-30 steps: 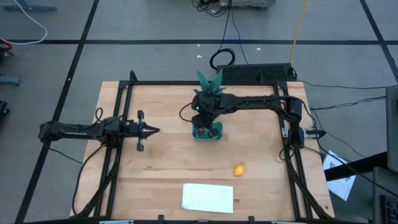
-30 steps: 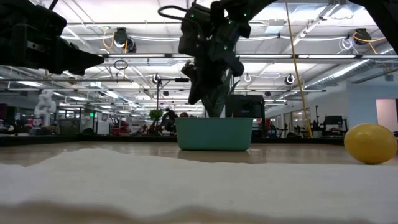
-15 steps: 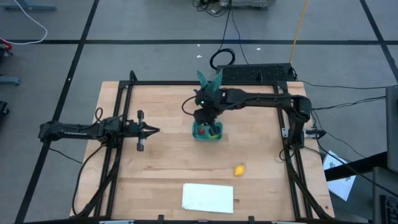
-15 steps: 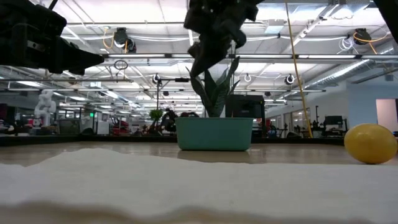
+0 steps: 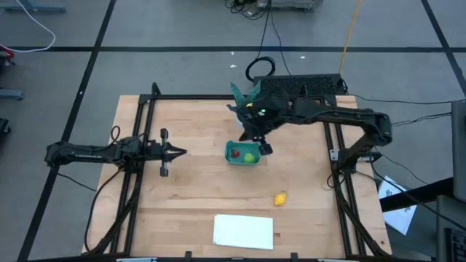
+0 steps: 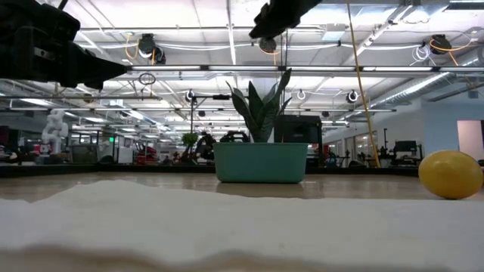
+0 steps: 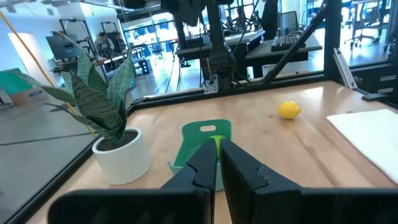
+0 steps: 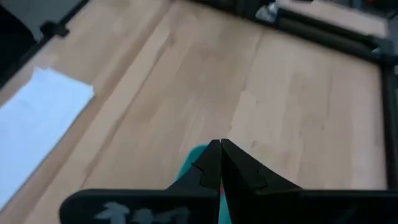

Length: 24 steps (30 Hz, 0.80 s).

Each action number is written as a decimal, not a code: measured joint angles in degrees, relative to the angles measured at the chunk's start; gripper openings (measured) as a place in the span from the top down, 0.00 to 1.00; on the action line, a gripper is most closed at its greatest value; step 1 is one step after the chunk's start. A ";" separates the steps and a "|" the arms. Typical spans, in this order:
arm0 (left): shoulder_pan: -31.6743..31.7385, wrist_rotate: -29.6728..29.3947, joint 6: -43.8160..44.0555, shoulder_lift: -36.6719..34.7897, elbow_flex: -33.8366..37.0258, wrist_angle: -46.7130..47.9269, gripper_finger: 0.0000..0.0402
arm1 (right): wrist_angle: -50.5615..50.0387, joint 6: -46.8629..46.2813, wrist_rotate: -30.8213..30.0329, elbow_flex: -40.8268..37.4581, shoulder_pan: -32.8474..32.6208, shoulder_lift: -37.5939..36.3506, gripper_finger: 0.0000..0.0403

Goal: Pick and placing Produce into tupperware
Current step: Put the yellow lemon into the green bin

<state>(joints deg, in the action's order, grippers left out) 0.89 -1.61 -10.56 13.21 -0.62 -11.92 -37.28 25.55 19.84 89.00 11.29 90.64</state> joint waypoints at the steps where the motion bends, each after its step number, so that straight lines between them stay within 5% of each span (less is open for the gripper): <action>1: -0.02 -0.02 -0.46 0.00 0.00 -0.04 0.94 | 1.24 -0.60 0.00 -1.52 0.00 -1.40 1.00; 12: -0.01 -2.88 -1.11 0.01 0.00 -1.68 0.94 | 13.38 -7.31 0.14 -18.08 2.64 -14.97 1.00; 16: -0.02 -4.67 -0.69 0.00 0.00 -1.88 0.94 | 20.72 -10.95 4.34 -25.47 3.75 -21.06 1.00; 24: -0.01 -7.66 0.12 -0.17 0.02 -2.24 0.94 | 30.38 -17.26 1.62 -38.72 4.50 -34.59 1.00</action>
<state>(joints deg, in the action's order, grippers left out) 0.88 -9.27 -10.44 13.04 -0.61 -14.16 -6.90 8.30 21.46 50.27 15.79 56.05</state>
